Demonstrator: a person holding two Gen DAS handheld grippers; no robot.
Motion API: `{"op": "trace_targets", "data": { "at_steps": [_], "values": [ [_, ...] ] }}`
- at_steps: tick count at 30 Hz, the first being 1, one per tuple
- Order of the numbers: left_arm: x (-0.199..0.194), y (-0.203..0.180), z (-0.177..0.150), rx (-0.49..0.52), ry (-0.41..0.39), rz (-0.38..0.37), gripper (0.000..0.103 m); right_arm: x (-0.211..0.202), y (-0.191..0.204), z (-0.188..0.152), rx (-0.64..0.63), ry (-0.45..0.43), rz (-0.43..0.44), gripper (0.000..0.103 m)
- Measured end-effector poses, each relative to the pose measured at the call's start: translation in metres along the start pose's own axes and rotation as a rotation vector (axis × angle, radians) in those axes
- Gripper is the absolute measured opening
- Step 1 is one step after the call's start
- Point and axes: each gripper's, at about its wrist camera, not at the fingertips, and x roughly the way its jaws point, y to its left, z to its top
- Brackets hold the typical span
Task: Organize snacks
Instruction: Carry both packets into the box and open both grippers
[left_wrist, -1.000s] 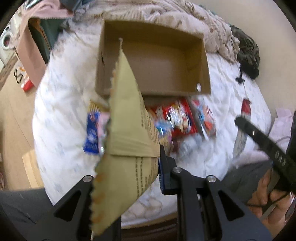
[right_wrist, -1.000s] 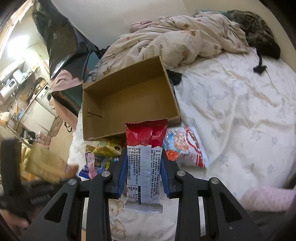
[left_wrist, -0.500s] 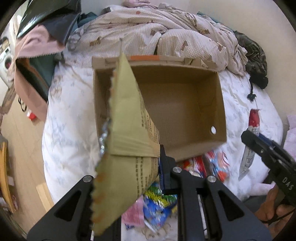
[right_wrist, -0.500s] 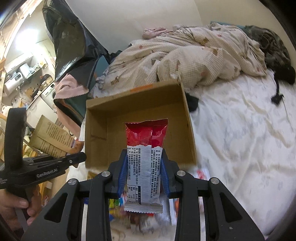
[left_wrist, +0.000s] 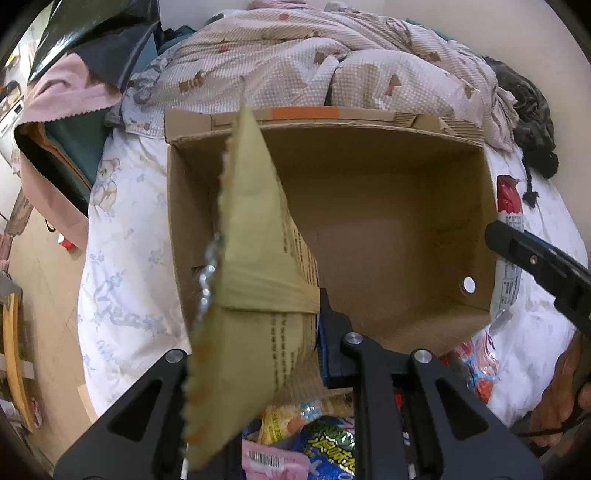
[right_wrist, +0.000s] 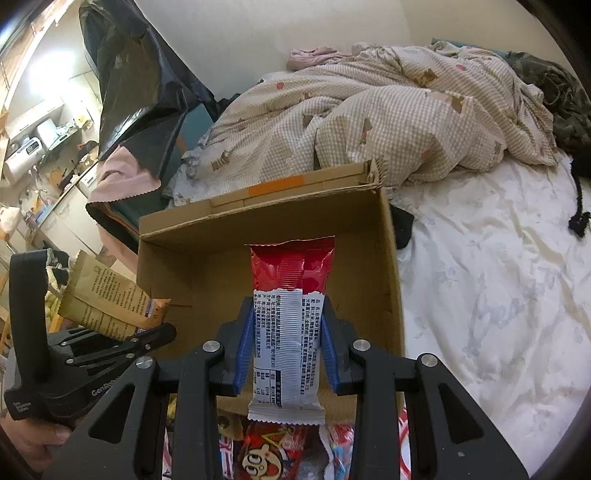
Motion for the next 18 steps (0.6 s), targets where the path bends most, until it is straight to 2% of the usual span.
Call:
{"op": "trace_targets", "data": {
  "at_steps": [6, 11, 18],
  "values": [
    [0.012, 0.002, 0.004, -0.016, 0.017, 0.013, 0.013, 0.013, -0.001, -0.001, 0.009, 0.013, -0.009, 0.034],
    [0.015, 0.000, 0.009, 0.016, 0.009, 0.047, 0.014, 0.021, -0.009, 0.003, 0.051, 0.027, -0.005, 0.034],
    [0.013, -0.004, 0.009, 0.039, -0.002, 0.062, 0.014, 0.020, -0.017, 0.010, 0.089, -0.002, 0.028, 0.034]
  ]
}}
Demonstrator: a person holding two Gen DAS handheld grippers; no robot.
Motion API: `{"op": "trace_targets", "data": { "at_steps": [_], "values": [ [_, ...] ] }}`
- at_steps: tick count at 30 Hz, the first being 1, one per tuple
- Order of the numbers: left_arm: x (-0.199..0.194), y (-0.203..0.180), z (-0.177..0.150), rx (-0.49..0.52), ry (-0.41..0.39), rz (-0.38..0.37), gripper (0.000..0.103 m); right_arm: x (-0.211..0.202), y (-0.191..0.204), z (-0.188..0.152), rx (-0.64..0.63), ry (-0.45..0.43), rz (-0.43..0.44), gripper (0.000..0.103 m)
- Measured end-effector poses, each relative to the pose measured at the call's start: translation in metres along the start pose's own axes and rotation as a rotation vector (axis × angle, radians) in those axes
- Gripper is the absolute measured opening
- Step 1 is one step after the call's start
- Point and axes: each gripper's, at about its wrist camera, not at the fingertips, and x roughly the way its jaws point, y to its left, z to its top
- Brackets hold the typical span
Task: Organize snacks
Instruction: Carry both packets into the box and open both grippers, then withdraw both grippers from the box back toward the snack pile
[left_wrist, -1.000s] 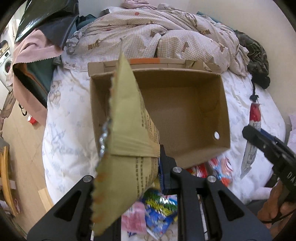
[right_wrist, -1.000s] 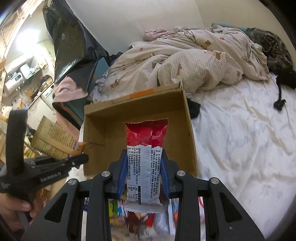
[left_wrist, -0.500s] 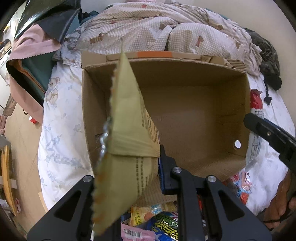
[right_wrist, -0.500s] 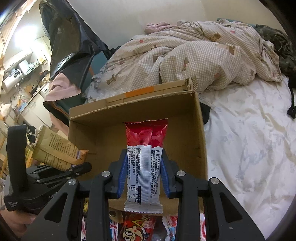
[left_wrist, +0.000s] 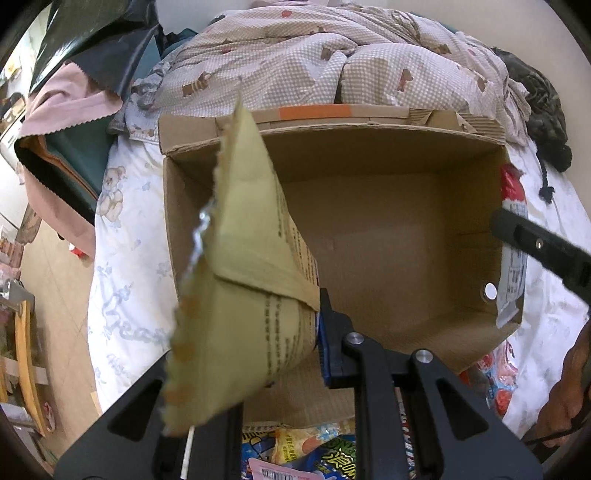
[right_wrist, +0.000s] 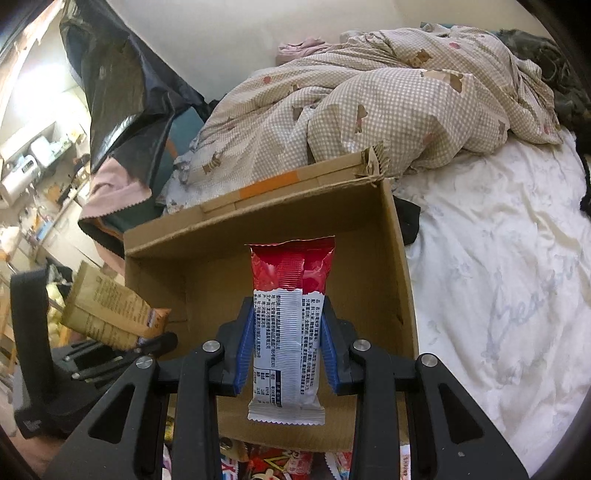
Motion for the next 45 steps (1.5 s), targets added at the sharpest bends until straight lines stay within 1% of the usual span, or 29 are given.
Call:
{"op": "trace_targets", "data": {
  "at_steps": [4, 6, 8, 9, 10, 11, 12, 13, 16, 24, 26, 28, 30, 32, 33, 36, 38, 41, 45],
  "values": [
    [0.000, -0.004, -0.001, 0.016, 0.007, -0.010, 0.014, 0.002, 0.004, 0.002, -0.005, 0.007, 0.013, 0.034],
    [0.000, -0.006, -0.002, 0.025, 0.006, 0.002, 0.016, 0.003, 0.006, 0.002, -0.013, 0.009, 0.018, 0.035],
    [-0.001, -0.007, -0.002, 0.032, 0.007, 0.017, 0.029, 0.003, 0.007, 0.002, -0.015, 0.008, 0.018, 0.038],
    [-0.002, -0.006, -0.003, 0.030, 0.001, 0.020, 0.049, 0.003, 0.007, 0.002, -0.014, 0.009, 0.013, 0.043],
    [-0.004, -0.006, -0.003, 0.026, -0.009, 0.019, 0.070, 0.003, 0.007, 0.002, -0.012, 0.011, 0.014, 0.050],
    [-0.006, -0.006, -0.004, 0.022, -0.019, 0.017, 0.077, 0.003, 0.007, 0.003, -0.011, 0.008, 0.016, 0.069],
    [-0.008, -0.006, -0.004, 0.017, -0.031, 0.012, 0.083, 0.002, 0.007, 0.003, -0.008, -0.004, 0.015, 0.081],
    [-0.010, -0.006, -0.004, 0.011, -0.037, 0.002, 0.084, -0.002, 0.006, 0.003, -0.006, -0.029, 0.001, 0.081],
    [-0.013, -0.004, -0.002, -0.007, -0.036, -0.022, 0.084, -0.005, 0.007, 0.005, -0.019, -0.038, -0.018, 0.081],
    [-0.017, -0.003, -0.006, -0.013, -0.047, -0.014, 0.084, -0.005, 0.005, 0.005, -0.014, -0.030, -0.013, 0.081],
    [-0.018, -0.003, -0.007, -0.009, -0.050, -0.014, 0.084, -0.007, 0.007, 0.004, -0.022, -0.038, -0.014, 0.081],
    [-0.018, -0.003, -0.007, -0.009, -0.055, -0.013, 0.084, -0.009, 0.011, 0.005, -0.039, -0.054, -0.034, 0.081],
    [-0.022, -0.002, -0.007, -0.023, -0.064, -0.016, 0.084, -0.013, 0.015, 0.004, -0.047, -0.072, -0.041, 0.081],
    [-0.030, 0.001, -0.009, -0.040, -0.085, -0.029, 0.084, -0.016, 0.018, 0.003, -0.049, -0.076, -0.031, 0.081],
    [-0.036, 0.003, -0.011, -0.040, -0.104, -0.031, 0.084, -0.018, 0.019, 0.002, -0.053, -0.064, -0.014, 0.081],
    [-0.048, 0.007, -0.018, -0.038, -0.141, -0.015, 0.084, -0.027, 0.022, -0.002, -0.057, -0.062, -0.006, 0.081],
    [-0.056, 0.014, -0.021, -0.066, -0.147, -0.013, 0.084, -0.036, 0.024, -0.006, -0.060, -0.070, -0.029, 0.081],
    [-0.062, 0.024, -0.023, -0.110, -0.138, -0.022, 0.084, -0.047, 0.027, -0.011, -0.056, -0.073, -0.022, 0.081],
    [-0.072, 0.034, -0.033, -0.141, -0.140, -0.023, 0.084, -0.066, 0.029, -0.018, -0.068, -0.094, -0.038, 0.081]
  ]
}}
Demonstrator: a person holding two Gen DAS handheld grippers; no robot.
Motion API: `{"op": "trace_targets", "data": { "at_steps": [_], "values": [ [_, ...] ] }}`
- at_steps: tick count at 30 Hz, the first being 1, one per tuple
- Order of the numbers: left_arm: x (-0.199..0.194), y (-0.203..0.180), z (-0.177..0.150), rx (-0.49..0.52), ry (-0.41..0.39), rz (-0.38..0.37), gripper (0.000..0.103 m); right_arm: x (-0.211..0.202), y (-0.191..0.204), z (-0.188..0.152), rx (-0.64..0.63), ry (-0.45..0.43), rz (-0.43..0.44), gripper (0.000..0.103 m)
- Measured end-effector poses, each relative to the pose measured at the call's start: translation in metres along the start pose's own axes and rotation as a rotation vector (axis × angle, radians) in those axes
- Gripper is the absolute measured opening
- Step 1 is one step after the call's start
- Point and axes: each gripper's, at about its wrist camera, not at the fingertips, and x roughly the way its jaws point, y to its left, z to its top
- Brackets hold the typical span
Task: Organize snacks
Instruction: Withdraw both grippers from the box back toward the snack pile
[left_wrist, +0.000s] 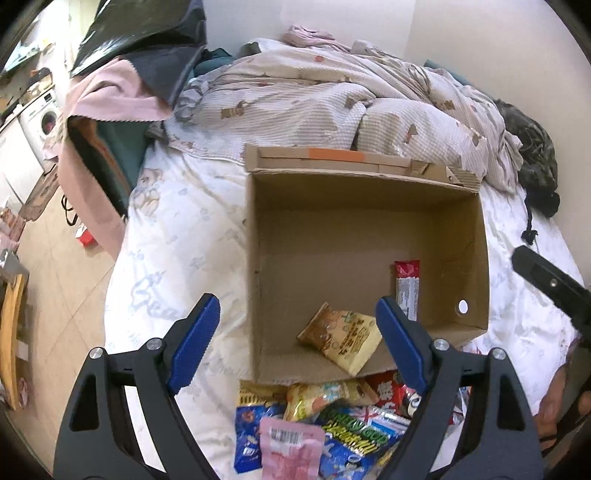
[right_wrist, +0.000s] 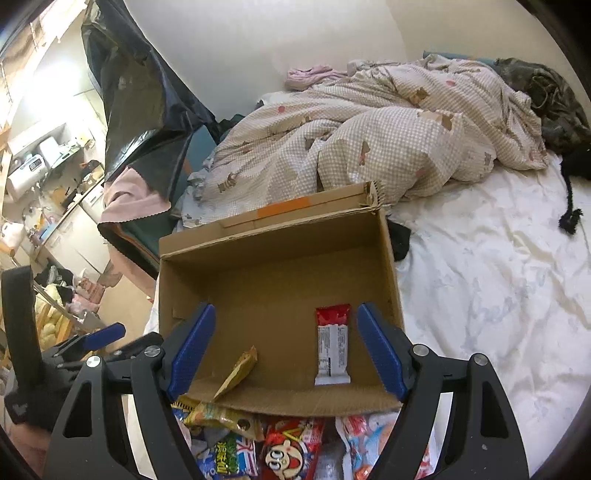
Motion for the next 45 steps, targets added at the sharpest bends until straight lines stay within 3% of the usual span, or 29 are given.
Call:
{"op": "trace_targets", "data": {
  "at_steps": [8, 16, 20, 23, 26, 28, 31, 35, 40, 45],
  "values": [
    [-0.026, 0.033, -0.029, -0.061, 0.007, 0.032, 0.084, -0.028, 0.004, -0.034, -0.061, 0.028, -0.066, 0.092],
    [-0.038, 0.052, -0.056, -0.123, 0.047, 0.019, 0.084, -0.047, 0.000, -0.060, -0.025, 0.032, -0.077, 0.093],
    [-0.040, 0.060, -0.068, -0.152, 0.084, 0.015, 0.084, -0.040, 0.000, -0.060, 0.028, 0.057, -0.016, 0.093],
    [-0.042, 0.065, -0.072, -0.195, 0.101, -0.007, 0.084, -0.008, 0.011, -0.051, 0.079, 0.176, 0.059, 0.092],
    [-0.043, 0.067, -0.071, -0.215, 0.097, -0.024, 0.084, 0.031, 0.032, -0.046, 0.055, 0.257, 0.032, 0.092],
    [-0.045, 0.067, -0.068, -0.217, 0.083, -0.028, 0.084, 0.067, 0.058, -0.044, -0.077, 0.311, -0.050, 0.092],
    [-0.046, 0.068, -0.065, -0.223, 0.080, -0.036, 0.084, 0.106, 0.083, -0.052, -0.215, 0.383, -0.106, 0.092],
    [-0.041, 0.069, -0.062, -0.252, 0.111, -0.079, 0.084, 0.136, 0.090, -0.063, -0.361, 0.430, -0.265, 0.091],
    [-0.038, 0.064, -0.061, -0.256, 0.133, -0.105, 0.084, 0.139, 0.064, -0.057, -0.393, 0.425, -0.438, 0.090],
    [-0.035, 0.054, -0.062, -0.232, 0.140, -0.107, 0.084, 0.103, 0.067, -0.046, -0.446, 0.319, -0.396, 0.090]
  ]
}}
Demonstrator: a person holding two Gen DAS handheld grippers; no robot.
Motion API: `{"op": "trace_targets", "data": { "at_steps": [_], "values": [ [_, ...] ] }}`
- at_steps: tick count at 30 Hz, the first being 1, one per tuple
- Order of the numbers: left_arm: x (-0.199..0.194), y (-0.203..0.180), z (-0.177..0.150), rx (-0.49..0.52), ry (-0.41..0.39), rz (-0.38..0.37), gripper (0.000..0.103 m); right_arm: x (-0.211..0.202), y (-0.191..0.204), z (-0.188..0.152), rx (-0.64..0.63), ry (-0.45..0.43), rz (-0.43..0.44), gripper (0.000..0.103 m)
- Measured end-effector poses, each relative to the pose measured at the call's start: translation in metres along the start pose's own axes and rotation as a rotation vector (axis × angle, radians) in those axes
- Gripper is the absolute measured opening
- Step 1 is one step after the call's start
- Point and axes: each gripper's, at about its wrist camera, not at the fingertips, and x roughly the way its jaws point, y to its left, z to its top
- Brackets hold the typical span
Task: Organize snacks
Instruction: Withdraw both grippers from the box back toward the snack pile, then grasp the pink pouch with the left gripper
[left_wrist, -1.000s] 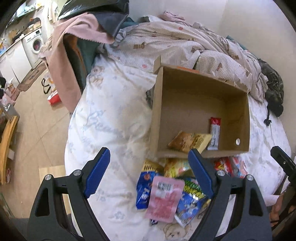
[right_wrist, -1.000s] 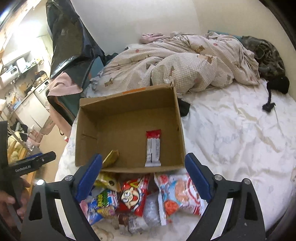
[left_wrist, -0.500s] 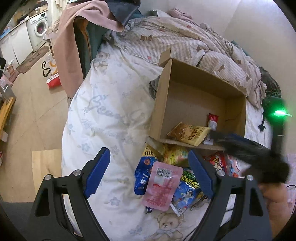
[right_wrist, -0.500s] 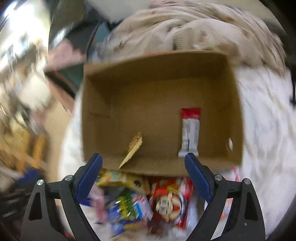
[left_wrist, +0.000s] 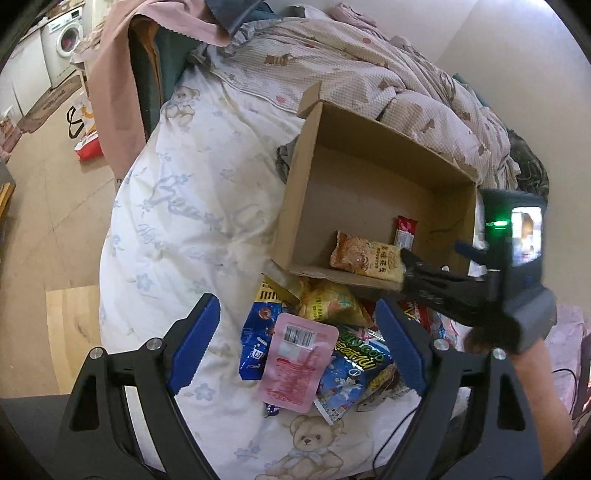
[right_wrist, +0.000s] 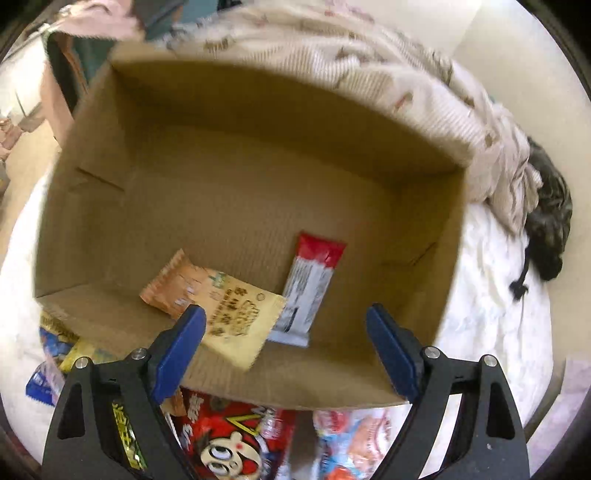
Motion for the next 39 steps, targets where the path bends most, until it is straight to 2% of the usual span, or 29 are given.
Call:
{"op": "trace_targets", "data": {
  "at_steps": [4, 7, 17, 25, 30, 39],
  "values": [
    [0.005, -0.003, -0.003, 0.008, 0.004, 0.020, 0.084, -0.030, -0.017, -0.008, 0.033, -0.068, 0.066, 0.090],
    [0.009, -0.003, -0.005, 0.011, 0.007, 0.036, 0.084, -0.055, -0.036, -0.020, 0.103, -0.101, 0.149, 0.090],
    [0.014, -0.003, -0.018, 0.027, -0.004, 0.090, 0.084, -0.102, -0.088, -0.100, 0.384, -0.142, 0.359, 0.091],
    [0.017, -0.004, -0.032, 0.057, 0.011, 0.109, 0.084, -0.111, -0.090, -0.136, 0.439, -0.172, 0.405, 0.091],
    [0.021, 0.005, -0.042, 0.012, 0.038, 0.110, 0.084, -0.108, -0.082, -0.139, 0.440, -0.169, 0.433, 0.091],
    [0.023, 0.018, -0.049, -0.038, 0.051, 0.126, 0.084, -0.093, -0.071, -0.149, 0.463, -0.093, 0.426, 0.091]
  ]
}}
